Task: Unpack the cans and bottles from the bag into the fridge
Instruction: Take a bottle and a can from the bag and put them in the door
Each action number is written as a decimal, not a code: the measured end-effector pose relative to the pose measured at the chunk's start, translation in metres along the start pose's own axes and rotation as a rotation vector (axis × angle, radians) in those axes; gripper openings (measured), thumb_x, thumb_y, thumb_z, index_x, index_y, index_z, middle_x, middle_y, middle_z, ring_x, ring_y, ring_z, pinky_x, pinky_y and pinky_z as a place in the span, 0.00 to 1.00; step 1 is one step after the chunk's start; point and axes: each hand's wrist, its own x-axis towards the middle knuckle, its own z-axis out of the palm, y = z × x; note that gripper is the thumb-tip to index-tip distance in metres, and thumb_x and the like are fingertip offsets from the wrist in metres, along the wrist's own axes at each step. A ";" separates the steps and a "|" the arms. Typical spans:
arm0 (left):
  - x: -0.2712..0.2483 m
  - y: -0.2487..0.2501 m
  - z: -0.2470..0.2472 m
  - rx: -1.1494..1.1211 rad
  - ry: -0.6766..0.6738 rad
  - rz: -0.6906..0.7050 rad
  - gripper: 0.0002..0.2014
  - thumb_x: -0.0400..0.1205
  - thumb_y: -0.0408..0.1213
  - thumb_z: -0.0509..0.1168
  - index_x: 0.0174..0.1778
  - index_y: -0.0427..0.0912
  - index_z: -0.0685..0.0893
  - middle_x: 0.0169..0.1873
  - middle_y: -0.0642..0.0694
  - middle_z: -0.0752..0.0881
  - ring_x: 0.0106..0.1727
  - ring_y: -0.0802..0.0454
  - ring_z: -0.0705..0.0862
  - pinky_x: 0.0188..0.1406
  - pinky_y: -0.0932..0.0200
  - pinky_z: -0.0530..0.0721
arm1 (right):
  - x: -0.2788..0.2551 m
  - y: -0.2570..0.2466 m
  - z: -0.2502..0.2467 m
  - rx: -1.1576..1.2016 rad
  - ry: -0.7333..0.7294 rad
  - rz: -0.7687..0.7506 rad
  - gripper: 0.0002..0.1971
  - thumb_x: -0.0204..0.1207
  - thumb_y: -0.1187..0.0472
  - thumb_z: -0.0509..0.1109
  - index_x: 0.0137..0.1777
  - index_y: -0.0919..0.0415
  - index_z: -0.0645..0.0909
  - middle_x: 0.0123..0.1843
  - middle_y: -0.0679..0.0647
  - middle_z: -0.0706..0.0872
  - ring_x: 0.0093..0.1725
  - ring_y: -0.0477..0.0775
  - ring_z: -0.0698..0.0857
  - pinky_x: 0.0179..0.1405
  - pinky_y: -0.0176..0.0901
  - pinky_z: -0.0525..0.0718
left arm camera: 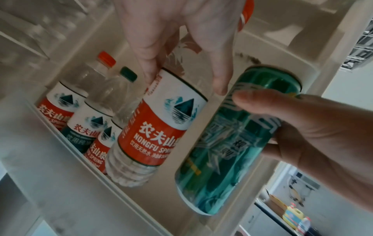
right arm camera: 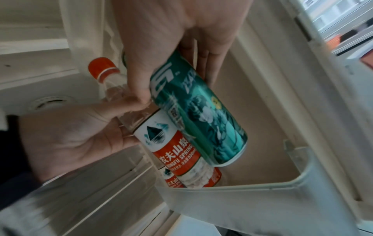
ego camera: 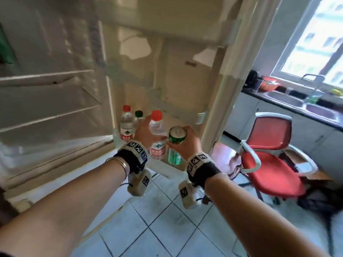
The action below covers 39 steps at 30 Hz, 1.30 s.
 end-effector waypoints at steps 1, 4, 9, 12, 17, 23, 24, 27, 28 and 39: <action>0.001 0.000 0.002 0.011 -0.032 0.011 0.50 0.53 0.54 0.82 0.71 0.49 0.70 0.65 0.43 0.81 0.66 0.40 0.80 0.66 0.36 0.78 | -0.003 0.001 0.000 -0.011 0.021 0.015 0.33 0.59 0.52 0.84 0.61 0.60 0.76 0.57 0.55 0.86 0.54 0.55 0.86 0.53 0.42 0.84; 0.001 0.006 0.006 0.029 -0.090 -0.004 0.48 0.61 0.43 0.82 0.75 0.49 0.65 0.70 0.41 0.78 0.70 0.40 0.77 0.69 0.37 0.76 | -0.007 0.007 0.000 -0.067 0.050 0.050 0.33 0.59 0.51 0.85 0.62 0.60 0.77 0.56 0.55 0.87 0.54 0.55 0.86 0.49 0.38 0.82; 0.022 0.007 0.014 0.036 -0.127 0.011 0.40 0.65 0.37 0.80 0.72 0.44 0.70 0.68 0.42 0.80 0.69 0.40 0.78 0.70 0.42 0.76 | -0.008 0.014 0.005 -0.069 0.094 0.090 0.31 0.59 0.54 0.85 0.61 0.60 0.78 0.55 0.57 0.88 0.52 0.56 0.87 0.48 0.39 0.83; 0.033 0.004 0.019 0.038 -0.117 0.023 0.37 0.64 0.34 0.81 0.68 0.42 0.72 0.63 0.39 0.83 0.64 0.39 0.82 0.66 0.41 0.79 | -0.002 0.019 0.017 -0.020 0.136 0.108 0.31 0.55 0.56 0.87 0.57 0.62 0.79 0.52 0.59 0.88 0.50 0.58 0.87 0.46 0.39 0.83; 0.042 -0.008 0.025 0.051 -0.141 0.029 0.36 0.65 0.30 0.80 0.68 0.39 0.73 0.61 0.38 0.83 0.63 0.41 0.82 0.64 0.53 0.76 | 0.010 0.021 0.031 0.005 0.120 0.124 0.32 0.52 0.56 0.87 0.55 0.57 0.78 0.53 0.55 0.87 0.50 0.57 0.87 0.51 0.52 0.87; 0.046 -0.023 0.035 0.096 -0.150 0.032 0.32 0.64 0.29 0.80 0.63 0.37 0.77 0.59 0.40 0.85 0.62 0.42 0.82 0.63 0.54 0.75 | 0.019 0.026 0.033 -0.013 0.088 0.118 0.32 0.54 0.54 0.87 0.57 0.57 0.78 0.55 0.53 0.84 0.52 0.54 0.84 0.54 0.50 0.85; 0.048 -0.026 0.038 0.090 -0.144 0.019 0.32 0.64 0.28 0.80 0.63 0.36 0.77 0.59 0.40 0.85 0.63 0.42 0.82 0.64 0.53 0.75 | 0.020 0.028 0.035 -0.019 0.077 0.122 0.32 0.54 0.54 0.86 0.57 0.57 0.78 0.56 0.53 0.84 0.52 0.54 0.84 0.54 0.49 0.85; 0.054 -0.035 0.045 0.040 -0.123 -0.004 0.34 0.62 0.27 0.80 0.65 0.36 0.76 0.62 0.39 0.84 0.65 0.41 0.81 0.68 0.49 0.74 | 0.023 0.035 0.038 -0.042 0.053 0.127 0.32 0.55 0.53 0.86 0.59 0.57 0.77 0.57 0.53 0.83 0.54 0.53 0.83 0.55 0.49 0.84; 0.057 -0.037 0.047 0.028 -0.116 -0.014 0.35 0.62 0.28 0.81 0.65 0.36 0.75 0.62 0.39 0.84 0.65 0.41 0.81 0.68 0.49 0.74 | 0.024 0.036 0.039 -0.047 0.047 0.126 0.32 0.55 0.54 0.86 0.59 0.57 0.78 0.57 0.53 0.83 0.54 0.54 0.83 0.54 0.49 0.84; 0.070 -0.052 0.067 -0.017 -0.109 -0.063 0.33 0.64 0.30 0.80 0.65 0.40 0.76 0.60 0.42 0.85 0.63 0.44 0.82 0.67 0.51 0.76 | 0.039 0.048 0.038 -0.041 0.026 0.162 0.30 0.56 0.52 0.86 0.57 0.57 0.78 0.56 0.53 0.86 0.55 0.54 0.85 0.57 0.49 0.84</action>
